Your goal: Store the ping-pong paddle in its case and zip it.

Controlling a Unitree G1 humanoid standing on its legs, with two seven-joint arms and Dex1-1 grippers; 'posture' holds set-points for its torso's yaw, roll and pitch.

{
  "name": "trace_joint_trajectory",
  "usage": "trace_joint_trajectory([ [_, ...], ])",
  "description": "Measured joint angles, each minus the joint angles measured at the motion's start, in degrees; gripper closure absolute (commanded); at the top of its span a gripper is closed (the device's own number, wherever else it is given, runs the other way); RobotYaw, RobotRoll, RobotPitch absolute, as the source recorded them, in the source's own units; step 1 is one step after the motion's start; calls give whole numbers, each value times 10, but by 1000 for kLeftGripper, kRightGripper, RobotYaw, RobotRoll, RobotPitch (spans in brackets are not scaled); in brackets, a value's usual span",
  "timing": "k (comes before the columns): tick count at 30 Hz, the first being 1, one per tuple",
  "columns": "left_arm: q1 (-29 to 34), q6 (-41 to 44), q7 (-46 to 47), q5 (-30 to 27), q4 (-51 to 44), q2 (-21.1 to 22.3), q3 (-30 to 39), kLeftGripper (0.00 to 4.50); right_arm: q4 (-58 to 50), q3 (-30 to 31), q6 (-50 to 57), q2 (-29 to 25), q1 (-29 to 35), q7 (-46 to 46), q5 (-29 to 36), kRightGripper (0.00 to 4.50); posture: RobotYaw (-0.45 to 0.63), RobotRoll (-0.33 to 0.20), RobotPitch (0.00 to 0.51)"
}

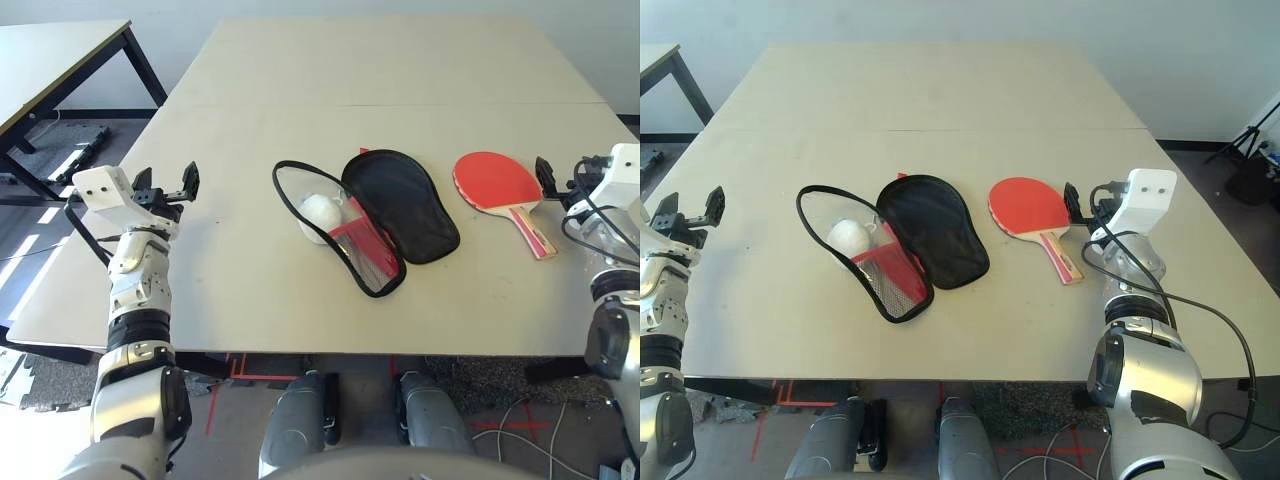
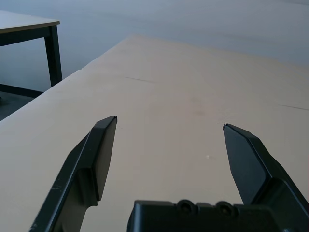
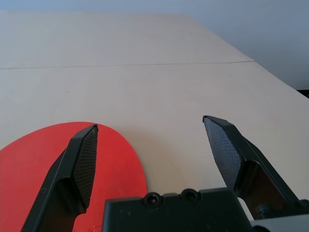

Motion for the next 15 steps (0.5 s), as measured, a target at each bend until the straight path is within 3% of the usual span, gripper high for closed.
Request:
trace_joint_trajectory([
  [10,2,3,8,7,-4,-3,-4,0,0,-1,0,1,0,-1,4,27,-36,0,107],
  [15,-24,47,-1,7,-58,34,-12,0,0,-8,0,1,0,-8,13,27,-64,0,111],
])
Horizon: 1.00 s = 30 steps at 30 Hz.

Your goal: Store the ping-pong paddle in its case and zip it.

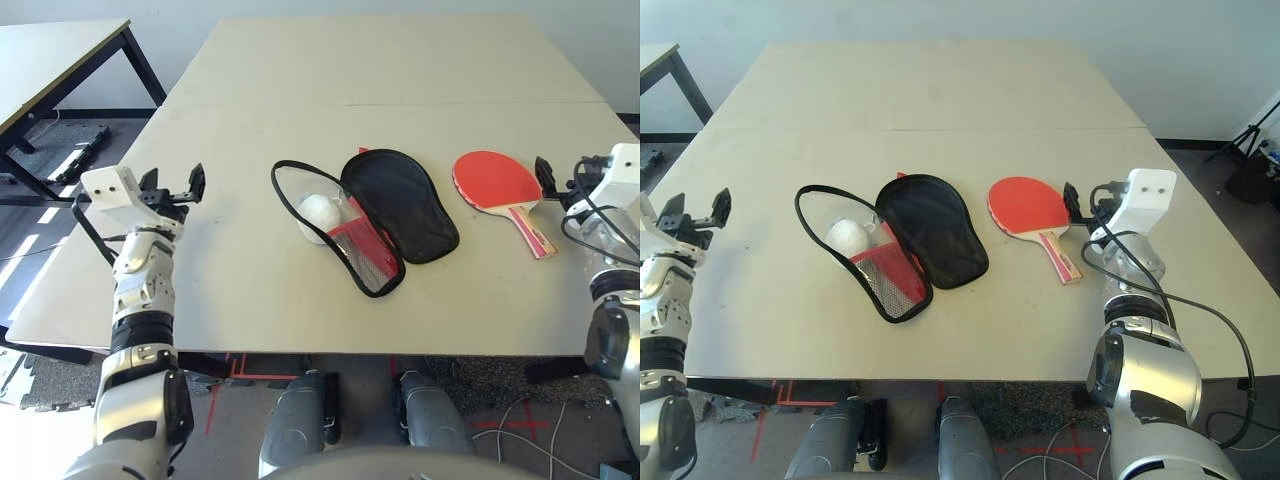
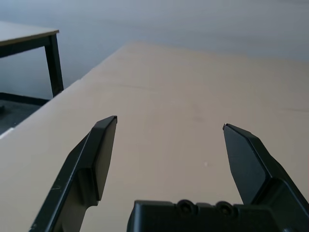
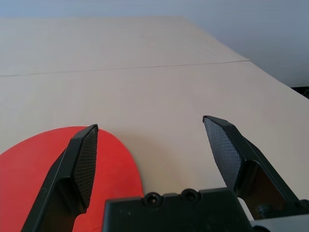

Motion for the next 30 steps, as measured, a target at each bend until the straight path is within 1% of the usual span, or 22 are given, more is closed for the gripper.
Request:
trace_joint_trajectory([
  [2,-22,32,-18,-3,-47,15,-14,0,0,-1,0,0,0,0,0,27,-64,0,115],
  [4,-32,68,-50,-9,-106,27,-40,0,-2,-1,0,0,1,3,1,27,-64,0,114],
  [7,-30,132,-106,-24,-179,32,-85,0,-8,0,5,0,1,6,0,27,-71,0,113],
  [10,-28,216,-174,-52,-268,51,-140,0,-15,10,22,-3,1,5,-7,27,-84,0,117],
  [12,-28,256,-206,-65,-319,58,-166,0,-23,20,35,-4,1,4,-17,27,-88,0,118],
  [15,-21,300,-235,-77,-360,62,-192,0,-52,33,50,-5,4,3,-25,27,-96,0,122],
  [17,-18,325,-247,-90,-368,56,-199,0,-84,39,76,-7,12,-2,-28,27,-104,0,122],
  [20,-16,344,-261,-99,-373,51,-210,0,-187,58,176,-9,44,4,-29,27,-112,0,123],
  [23,-16,349,-267,-99,-373,49,-212,0,-336,84,303,-24,108,35,-26,27,-116,0,124],
  [24,-17,349,-268,-98,-373,47,-213,0,-387,92,362,-33,124,44,-25,27,-116,0,124],
  [27,-17,349,-271,-96,-373,43,-216,0,-491,111,528,-68,134,62,-21,27,-134,0,121],
  [30,-17,347,-278,-91,-373,40,-225,0,-554,130,710,-109,113,74,-15,27,-142,0,118],
])
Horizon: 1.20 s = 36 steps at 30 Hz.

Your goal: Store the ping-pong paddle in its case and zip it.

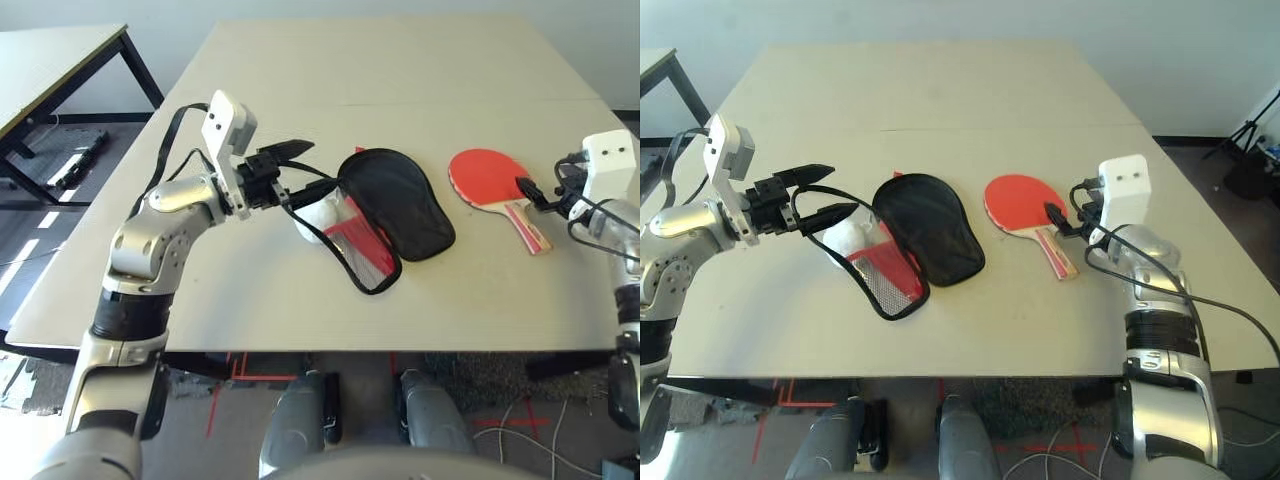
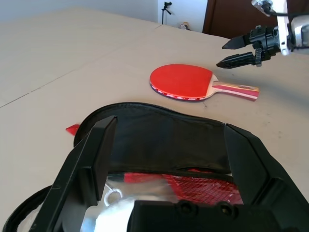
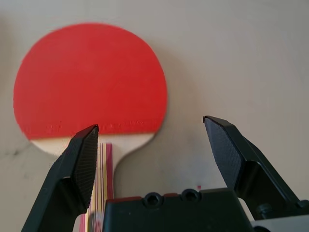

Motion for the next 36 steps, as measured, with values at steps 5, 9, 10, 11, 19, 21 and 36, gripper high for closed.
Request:
trace_joint_trajectory([
  [5,0,-15,-11,21,3,-8,-21,0,-39,22,181,-14,-34,10,15,27,-143,0,117],
  [9,1,-24,-19,35,5,-13,-35,0,-35,58,224,-17,-47,20,17,27,-131,0,115],
  [10,1,-24,-20,37,5,-14,-35,0,-31,65,225,-17,-50,21,16,27,-127,0,115],
  [11,1,-24,-20,39,5,-14,-35,0,-25,72,224,-17,-53,22,15,27,-124,0,114],
  [19,2,-25,-20,44,3,-21,-35,0,49,132,187,20,-83,19,-9,27,-101,0,117],
  [21,4,-25,-20,45,1,-22,-35,0,70,140,172,27,-90,19,-14,27,-99,0,117],
  [36,7,-27,-19,56,-2,-32,-38,0,35,172,155,28,-74,28,-38,3407,-100,0,126],
])
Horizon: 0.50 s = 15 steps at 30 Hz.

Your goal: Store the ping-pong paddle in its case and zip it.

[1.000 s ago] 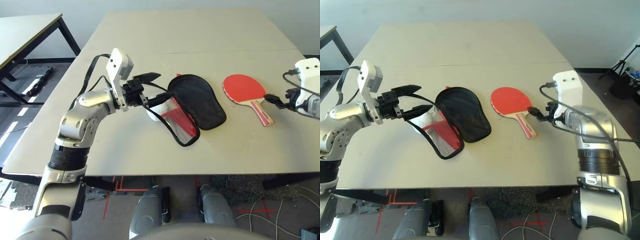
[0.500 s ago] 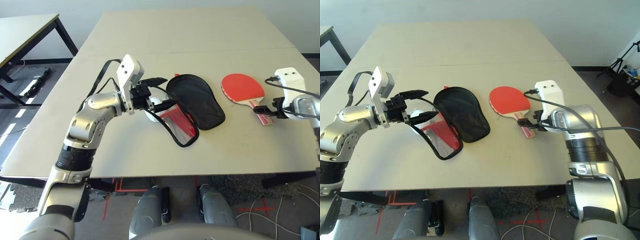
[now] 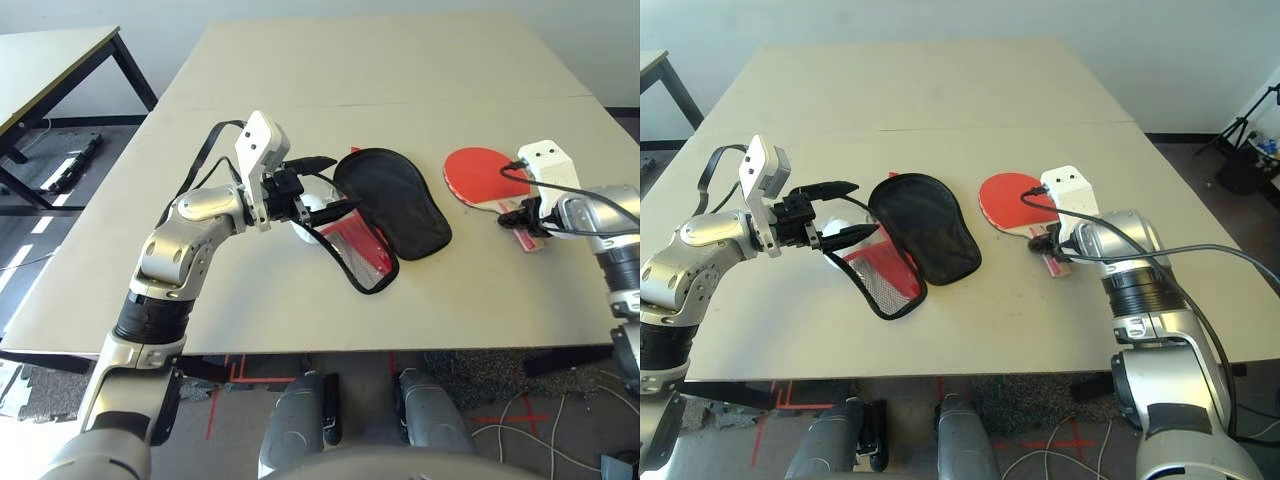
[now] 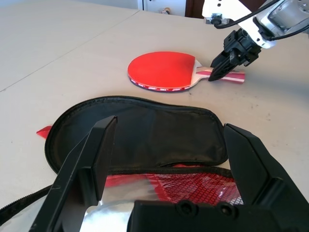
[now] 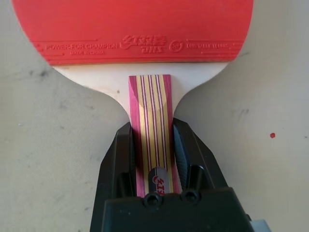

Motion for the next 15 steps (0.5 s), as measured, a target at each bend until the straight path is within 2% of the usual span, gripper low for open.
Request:
trace_joint_trajectory([
  [6,0,-3,0,3,0,-3,-7,0,-58,-26,-7,0,44,-23,-1,3407,-111,0,129],
  [10,1,-7,-1,8,0,-4,-10,0,-106,-57,-56,14,95,-49,-2,3407,-113,0,129],
  [15,1,-7,-2,9,0,-5,-12,0,-147,-88,-89,35,115,-77,-2,3407,-112,0,130],
])
